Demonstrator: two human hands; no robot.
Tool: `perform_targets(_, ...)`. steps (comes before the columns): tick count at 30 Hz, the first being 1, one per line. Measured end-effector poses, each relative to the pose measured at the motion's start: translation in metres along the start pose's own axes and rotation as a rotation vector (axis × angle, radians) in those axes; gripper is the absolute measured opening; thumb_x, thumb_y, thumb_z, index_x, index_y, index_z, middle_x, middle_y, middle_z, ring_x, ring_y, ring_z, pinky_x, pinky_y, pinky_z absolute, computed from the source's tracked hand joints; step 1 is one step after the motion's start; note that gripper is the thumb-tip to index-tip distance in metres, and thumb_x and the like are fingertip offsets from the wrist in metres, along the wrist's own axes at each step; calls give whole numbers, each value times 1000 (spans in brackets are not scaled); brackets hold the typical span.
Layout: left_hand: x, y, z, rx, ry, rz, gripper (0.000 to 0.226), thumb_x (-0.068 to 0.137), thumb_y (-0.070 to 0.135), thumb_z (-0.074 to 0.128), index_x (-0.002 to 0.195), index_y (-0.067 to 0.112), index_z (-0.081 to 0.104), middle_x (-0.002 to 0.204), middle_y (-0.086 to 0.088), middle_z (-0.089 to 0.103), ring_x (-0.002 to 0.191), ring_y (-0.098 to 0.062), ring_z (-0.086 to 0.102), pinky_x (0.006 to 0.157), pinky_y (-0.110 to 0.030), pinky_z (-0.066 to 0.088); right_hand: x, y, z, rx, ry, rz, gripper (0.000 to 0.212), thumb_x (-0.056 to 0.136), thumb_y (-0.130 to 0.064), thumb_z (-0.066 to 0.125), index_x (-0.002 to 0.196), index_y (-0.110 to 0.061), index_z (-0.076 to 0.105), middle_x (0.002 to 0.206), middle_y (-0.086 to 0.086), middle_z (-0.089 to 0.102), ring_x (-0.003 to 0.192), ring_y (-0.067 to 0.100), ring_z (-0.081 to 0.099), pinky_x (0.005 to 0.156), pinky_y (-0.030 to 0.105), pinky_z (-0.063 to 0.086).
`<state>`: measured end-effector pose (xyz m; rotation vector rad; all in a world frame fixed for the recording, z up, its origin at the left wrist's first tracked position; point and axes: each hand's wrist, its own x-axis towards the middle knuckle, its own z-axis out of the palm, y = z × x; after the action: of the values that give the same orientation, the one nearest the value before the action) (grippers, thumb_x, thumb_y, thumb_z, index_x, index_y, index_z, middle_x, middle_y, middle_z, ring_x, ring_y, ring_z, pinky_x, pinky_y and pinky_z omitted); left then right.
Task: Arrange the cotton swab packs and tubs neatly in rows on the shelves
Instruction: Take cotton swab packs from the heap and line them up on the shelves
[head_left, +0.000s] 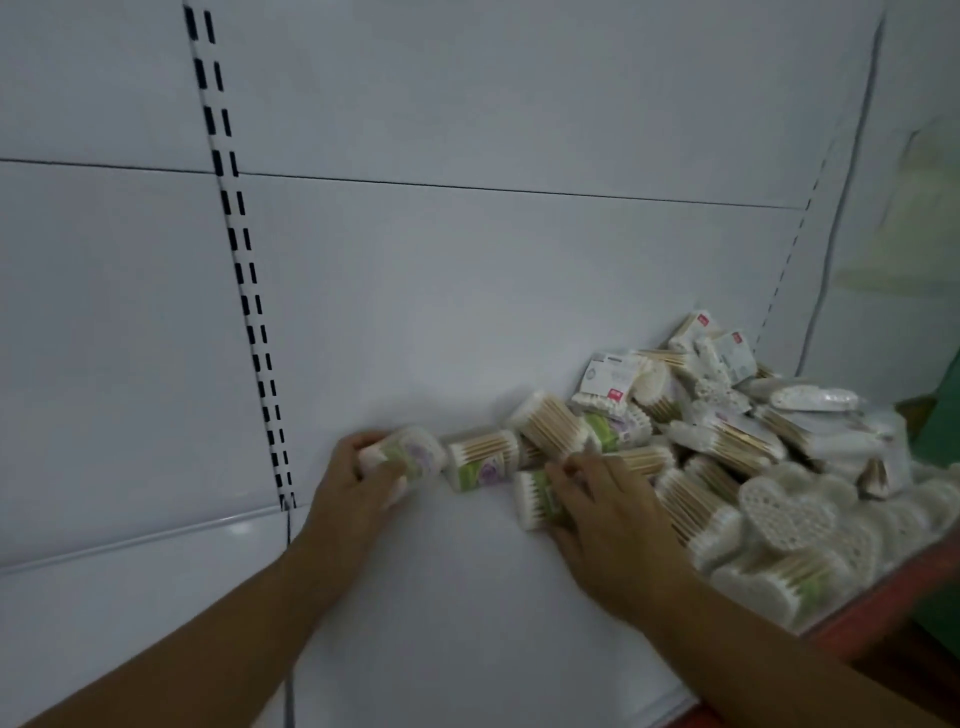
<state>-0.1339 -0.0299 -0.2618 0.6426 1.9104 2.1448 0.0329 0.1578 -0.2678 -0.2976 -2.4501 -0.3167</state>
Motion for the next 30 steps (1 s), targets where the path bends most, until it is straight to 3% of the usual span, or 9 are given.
perform_targets(4, -6, 27, -19, -449, 32, -417, 29, 94, 24, 45, 112, 6, 60, 109, -19, 67, 94, -34, 64, 66, -39, 59, -1, 2, -2, 128, -4, -55, 49, 67, -33, 68, 113, -19, 62, 108, 8, 61, 99, 31, 57, 77, 43, 51)
perform_targets(7, -28, 45, -32, -593, 73, -503, 30, 90, 19, 44, 107, 1, 61, 103, -23, 69, 97, -39, 63, 75, -47, 58, 1, 4, -2, 226, -19, -95, 47, 69, -38, 65, 112, -22, 59, 113, 10, 62, 104, 32, 58, 84, 44, 52)
perform_targets(10, -67, 65, -44, -663, 153, -453, 40, 78, 11, 48, 116, 3, 56, 105, -18, 65, 94, -30, 61, 76, -37, 50, 3, 7, -1, 291, -34, -167, 45, 69, -38, 71, 109, -19, 62, 115, 9, 62, 109, 31, 57, 101, 46, 39)
perform_targets(13, -119, 80, -60, -756, 194, -377, 47, 73, 11, 51, 120, 4, 56, 111, -19, 66, 97, -31, 62, 81, -36, 51, 2, 6, 0, 341, -4, -225, 52, 60, -26, 87, 104, -11, 66, 103, 10, 66, 96, 30, 64, 96, 41, 38)
perform_targets(15, -160, 87, -68, -830, 224, -328, 51, 70, 11, 61, 121, 2, 57, 117, -22, 66, 99, -36, 64, 79, -42, 56, 3, 5, -6, 338, 58, -268, 43, 62, -27, 80, 98, -7, 67, 94, 11, 67, 85, 31, 67, 85, 36, 38)
perform_targets(17, -202, 88, -76, -904, 244, -250, 77, 49, 4, 82, 122, 0, 57, 121, -27, 63, 99, -41, 67, 79, -51, 56, 4, 4, -13, 347, 79, -293, 40, 64, -35, 66, 92, -6, 68, 87, 12, 68, 77, 33, 69, 79, 35, 31)
perform_targets(20, -258, 83, -95, -946, 299, -189, 104, 27, -6, 87, 126, -5, 54, 123, -31, 60, 98, -45, 66, 80, -56, 54, 6, -3, -17, 388, -40, -265, 53, 67, -50, 51, 92, -6, 70, 83, 12, 70, 75, 33, 69, 79, 33, 28)
perform_targets(25, -312, 86, -132, -935, 359, -77, 107, 32, 0, 94, 131, 1, 54, 127, -26, 59, 104, -39, 65, 88, -48, 53, 8, -60, -43, 1027, -202, 194, 54, 66, -33, 86, 112, -20, 61, 109, 2, 66, 103, 25, 61, 92, 40, 45)
perform_targets(30, -337, 100, -175, -923, 371, -3, 102, 33, 4, 97, 128, 7, 59, 128, -21, 61, 106, -30, 63, 88, -35, 51, -11, -189, -121, 1490, -476, 55, 44, 63, -42, 81, 101, -25, 66, 97, -4, 69, 87, 10, 66, 71, 23, 50)
